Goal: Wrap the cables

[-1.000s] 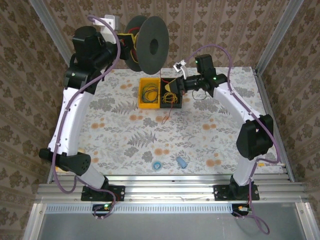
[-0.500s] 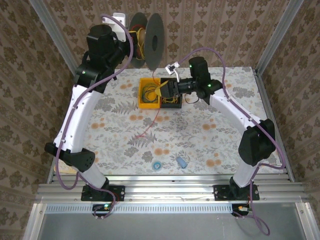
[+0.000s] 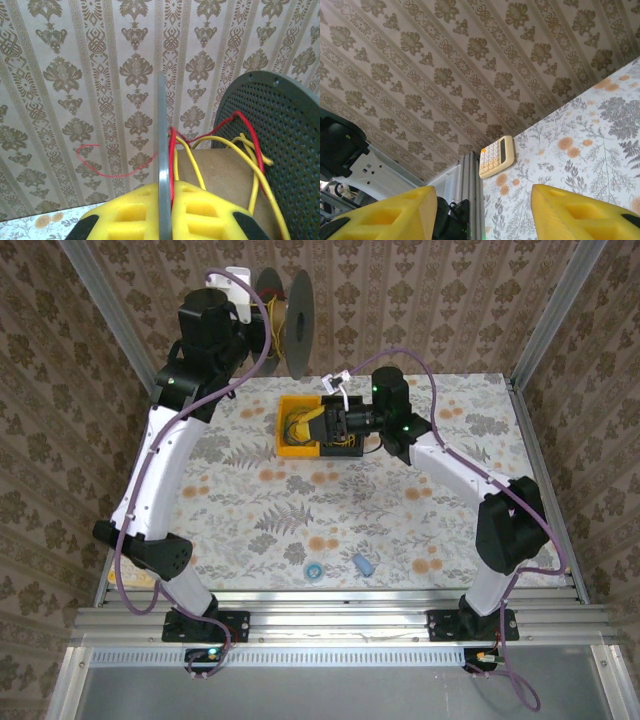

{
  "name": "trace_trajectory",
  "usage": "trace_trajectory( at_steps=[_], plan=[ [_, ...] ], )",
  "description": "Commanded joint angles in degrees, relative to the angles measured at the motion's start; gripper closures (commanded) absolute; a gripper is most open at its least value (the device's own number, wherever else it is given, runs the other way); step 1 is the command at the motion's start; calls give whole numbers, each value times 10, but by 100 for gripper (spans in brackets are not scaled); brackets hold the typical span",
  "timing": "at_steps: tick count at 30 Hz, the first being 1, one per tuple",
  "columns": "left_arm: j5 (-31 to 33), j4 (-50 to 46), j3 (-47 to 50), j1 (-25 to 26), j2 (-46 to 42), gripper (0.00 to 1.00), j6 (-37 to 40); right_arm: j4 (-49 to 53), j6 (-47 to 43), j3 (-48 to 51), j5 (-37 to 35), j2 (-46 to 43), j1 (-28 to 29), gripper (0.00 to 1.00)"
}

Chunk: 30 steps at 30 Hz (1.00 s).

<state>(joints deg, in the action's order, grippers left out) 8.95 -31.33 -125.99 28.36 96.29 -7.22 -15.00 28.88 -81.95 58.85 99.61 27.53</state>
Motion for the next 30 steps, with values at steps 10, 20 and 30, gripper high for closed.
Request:
trace_trajectory(
  at_steps=[10,20,30],
  plan=[
    [-9,33,-65,-2,-9,100,4,126,-164,78,-87,-124,-44,21],
    [-3,13,-78,33,-34,100,13,-24,-206,226,-227,-168,-85,11],
    [27,13,-24,109,-108,100,24,-158,-287,192,-303,-65,-80,3]
  ],
)
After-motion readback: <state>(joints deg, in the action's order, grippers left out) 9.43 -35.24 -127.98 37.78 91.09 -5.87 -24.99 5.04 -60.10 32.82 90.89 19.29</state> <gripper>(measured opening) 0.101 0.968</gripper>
